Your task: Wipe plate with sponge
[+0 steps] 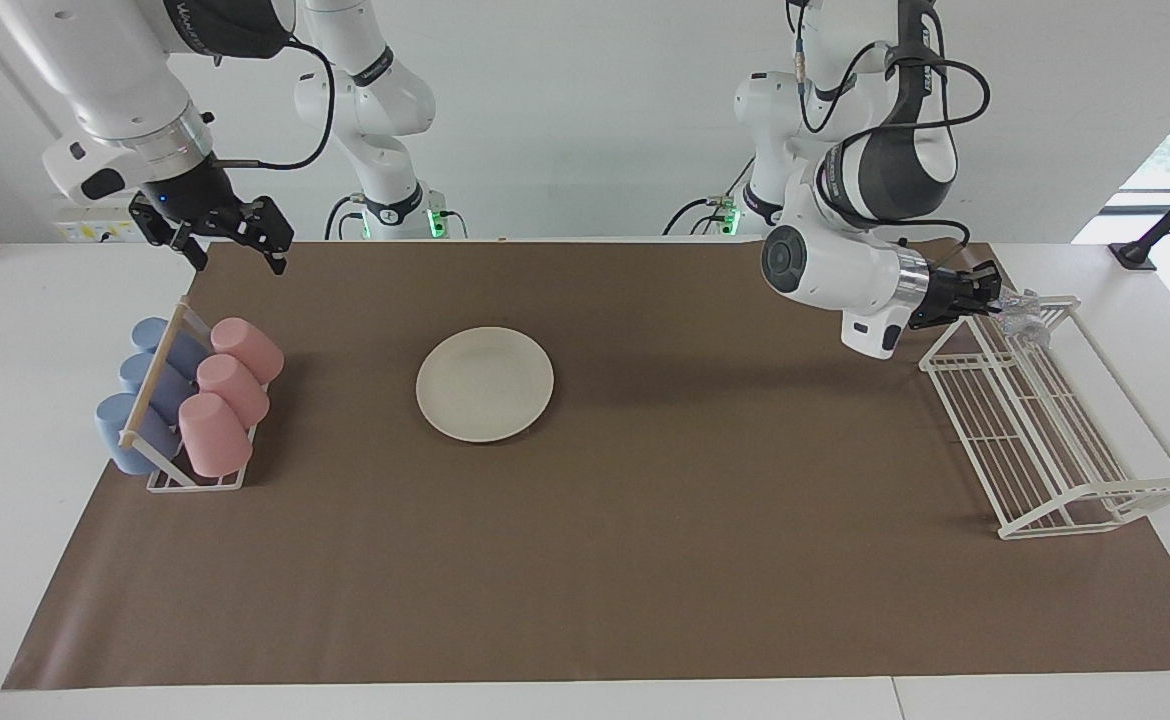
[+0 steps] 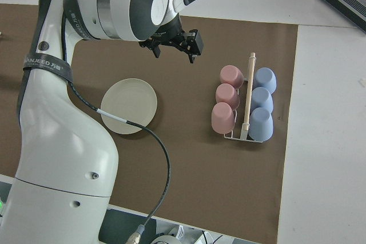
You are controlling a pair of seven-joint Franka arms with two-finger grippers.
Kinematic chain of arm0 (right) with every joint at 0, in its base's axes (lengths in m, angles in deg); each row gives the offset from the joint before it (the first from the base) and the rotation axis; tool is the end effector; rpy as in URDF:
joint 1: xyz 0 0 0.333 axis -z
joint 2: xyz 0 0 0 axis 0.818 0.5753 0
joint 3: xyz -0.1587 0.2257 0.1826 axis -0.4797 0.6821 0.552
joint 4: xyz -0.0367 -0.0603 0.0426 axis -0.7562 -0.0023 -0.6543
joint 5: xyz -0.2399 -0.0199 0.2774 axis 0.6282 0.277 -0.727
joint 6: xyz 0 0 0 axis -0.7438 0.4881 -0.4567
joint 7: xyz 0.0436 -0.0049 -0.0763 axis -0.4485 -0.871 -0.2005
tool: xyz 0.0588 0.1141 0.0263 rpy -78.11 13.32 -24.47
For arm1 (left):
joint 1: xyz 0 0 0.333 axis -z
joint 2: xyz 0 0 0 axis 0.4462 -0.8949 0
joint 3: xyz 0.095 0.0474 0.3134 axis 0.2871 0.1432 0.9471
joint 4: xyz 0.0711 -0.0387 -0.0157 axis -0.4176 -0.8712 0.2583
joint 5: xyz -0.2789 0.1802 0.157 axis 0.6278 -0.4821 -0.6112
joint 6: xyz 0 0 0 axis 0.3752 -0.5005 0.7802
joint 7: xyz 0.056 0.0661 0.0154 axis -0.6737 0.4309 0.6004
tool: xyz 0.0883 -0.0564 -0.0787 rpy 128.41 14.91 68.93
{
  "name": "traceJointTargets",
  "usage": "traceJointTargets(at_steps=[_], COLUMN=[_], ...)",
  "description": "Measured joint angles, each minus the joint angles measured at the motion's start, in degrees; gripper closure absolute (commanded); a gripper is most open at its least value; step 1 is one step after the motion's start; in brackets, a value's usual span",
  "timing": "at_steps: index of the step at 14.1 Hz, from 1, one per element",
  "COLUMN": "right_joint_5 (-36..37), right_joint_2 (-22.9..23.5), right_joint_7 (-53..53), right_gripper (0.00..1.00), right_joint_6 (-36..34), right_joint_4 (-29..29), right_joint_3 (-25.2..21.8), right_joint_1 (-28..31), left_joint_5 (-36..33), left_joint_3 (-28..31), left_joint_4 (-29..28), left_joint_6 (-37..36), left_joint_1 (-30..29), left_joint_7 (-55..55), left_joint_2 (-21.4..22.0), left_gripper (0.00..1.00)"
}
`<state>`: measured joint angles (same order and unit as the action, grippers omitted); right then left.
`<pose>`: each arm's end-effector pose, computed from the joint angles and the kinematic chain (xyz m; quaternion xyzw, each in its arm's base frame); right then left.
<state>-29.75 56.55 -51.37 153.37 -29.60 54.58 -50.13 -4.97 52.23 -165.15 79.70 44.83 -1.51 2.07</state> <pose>0.5190 -0.0190 0.6184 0.9987 -0.0407 -0.0279 0.0082 0.5719 -0.0674 0.4350 -0.8053 0.0395 0.0113 0.5915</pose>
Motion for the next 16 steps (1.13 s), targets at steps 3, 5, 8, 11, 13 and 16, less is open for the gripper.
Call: traceJointTargets(at_steps=[3, 5, 8, 11, 13, 16], right_joint_5=[0.0, 0.0, 0.0, 0.0, 0.0, 0.0], right_joint_2=[0.0, 0.0, 0.0, 0.0, 0.0, 0.0], right_joint_7=[1.4, 3.5, 4.8, 4.9, 4.9, 4.9], right_gripper=[0.00, 0.00, 0.00, 0.00, 0.00, 0.00], right_joint_6=[0.0, 0.0, 0.1, 0.4, 0.4, 0.4], right_joint_4=[0.0, 0.0, 0.0, 0.0, 0.0, 0.0], right_joint_3=[-0.3, -0.5, -0.6, -0.7, -0.7, -0.7], right_joint_1=[0.1, 0.1, 0.1, 0.2, 0.1, 0.1], left_joint_5=[-3.7, -4.2, -4.2, -4.2, -4.2, -4.2], left_joint_3=[0.2, 0.3, 0.2, 0.3, 0.3, 0.3], left_joint_4=[1.4, 1.9, 1.9, 1.3, 0.8, 0.6], left_joint_6=[2.7, 3.6, 4.6, 5.7, 6.8, 7.6], left_joint_1=[-2.2, -3.5, -3.8, -4.2, -4.8, -5.3], left_joint_7=[3.5, 4.1, 6.2, 7.7, 8.4, 9.1], left_joint_2=[-4.5, -4.9, -4.9, -4.9, -4.9, -4.9], left_gripper=[1.00, 1.00, 1.00, 1.00, 1.00, 0.01])
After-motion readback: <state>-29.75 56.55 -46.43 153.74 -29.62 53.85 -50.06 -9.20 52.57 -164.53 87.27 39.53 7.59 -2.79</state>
